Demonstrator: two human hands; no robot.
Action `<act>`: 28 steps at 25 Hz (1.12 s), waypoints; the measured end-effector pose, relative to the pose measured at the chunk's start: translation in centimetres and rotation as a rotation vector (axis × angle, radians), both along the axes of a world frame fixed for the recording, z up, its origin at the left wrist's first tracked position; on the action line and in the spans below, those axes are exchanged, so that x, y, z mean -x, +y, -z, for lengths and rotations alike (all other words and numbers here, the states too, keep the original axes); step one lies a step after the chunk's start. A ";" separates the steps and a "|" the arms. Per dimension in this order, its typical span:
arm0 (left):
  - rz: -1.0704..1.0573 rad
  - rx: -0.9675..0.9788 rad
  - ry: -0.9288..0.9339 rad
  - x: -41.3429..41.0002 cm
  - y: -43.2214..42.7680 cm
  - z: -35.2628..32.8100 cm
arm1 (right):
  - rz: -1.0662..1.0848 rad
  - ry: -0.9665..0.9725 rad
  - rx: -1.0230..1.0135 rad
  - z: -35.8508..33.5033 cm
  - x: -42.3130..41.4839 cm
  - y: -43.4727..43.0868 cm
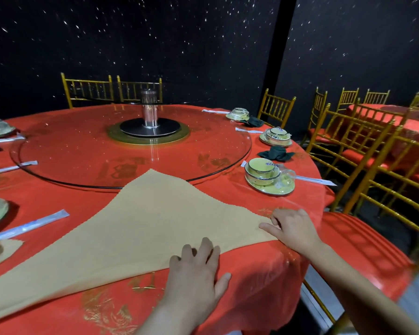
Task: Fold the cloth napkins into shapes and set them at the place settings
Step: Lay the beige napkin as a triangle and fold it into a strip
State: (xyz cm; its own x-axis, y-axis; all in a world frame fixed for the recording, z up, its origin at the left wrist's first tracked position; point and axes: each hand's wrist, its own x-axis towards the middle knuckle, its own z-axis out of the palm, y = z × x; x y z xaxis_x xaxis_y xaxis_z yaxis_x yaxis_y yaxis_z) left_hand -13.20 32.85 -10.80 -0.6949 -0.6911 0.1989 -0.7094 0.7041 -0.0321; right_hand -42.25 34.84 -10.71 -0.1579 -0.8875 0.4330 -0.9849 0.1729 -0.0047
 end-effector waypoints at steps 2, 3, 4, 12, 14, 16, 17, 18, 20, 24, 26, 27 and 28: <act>-0.016 -0.052 -0.016 0.0 0.2 -0.5 | 0.117 -0.153 -0.002 0.1 0.6 0.2; -0.036 -0.059 -0.024 0.1 0.2 -0.5 | 0.197 -0.205 -0.013 0.1 0.6 0.3; -0.049 -0.043 -0.042 0.0 0.2 -0.5 | 0.277 -0.219 -0.062 0.1 0.7 0.5; 0.059 -0.091 0.013 -1.8 -0.3 -1.1 | -0.057 -0.016 0.173 -2.1 -8.0 -1.2; 0.099 -0.072 0.023 -2.3 -0.9 -1.5 | -0.319 0.025 -0.005 -1.1 -12.9 -0.7; 0.150 -0.188 0.083 -3.2 -1.6 -1.6 | -0.352 -0.041 -0.252 -0.5 -15.4 0.2; 0.179 -0.242 0.117 -4.0 -1.9 -1.8 | -0.342 -0.104 -0.367 -0.2 -15.6 0.5; 0.214 -0.289 0.158 -4.9 -2.0 -1.9 | -0.330 -0.139 -0.436 0.0 -15.5 0.6; 0.226 -0.292 0.156 -7.8 -2.2 -1.9 | -0.319 -0.136 -0.486 -0.4 -15.5 0.3; 0.079 -0.102 -0.037 -14.1 -2.0 -0.7 | -0.286 -0.119 -0.522 -1.2 -16.0 0.7; 0.029 -0.137 -0.043 -15.4 -2.1 -0.3 | -0.309 -0.074 -0.422 -1.4 -16.7 0.4; 0.013 -0.137 -0.035 -15.6 -2.1 -0.4 | -0.348 -0.014 -0.345 -1.4 -17.5 0.0; 0.032 -0.115 -0.013 -15.3 -2.3 -0.5 | -0.397 0.004 -0.313 -1.6 -18.6 -0.4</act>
State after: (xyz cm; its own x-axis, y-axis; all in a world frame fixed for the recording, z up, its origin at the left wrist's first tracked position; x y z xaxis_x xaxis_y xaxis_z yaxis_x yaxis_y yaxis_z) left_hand 2.15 30.51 -10.26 -0.7191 -0.6861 0.1101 -0.6864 0.7260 0.0412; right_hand -23.61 34.43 -9.15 0.2193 -0.9660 0.1366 -0.9749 -0.2226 -0.0088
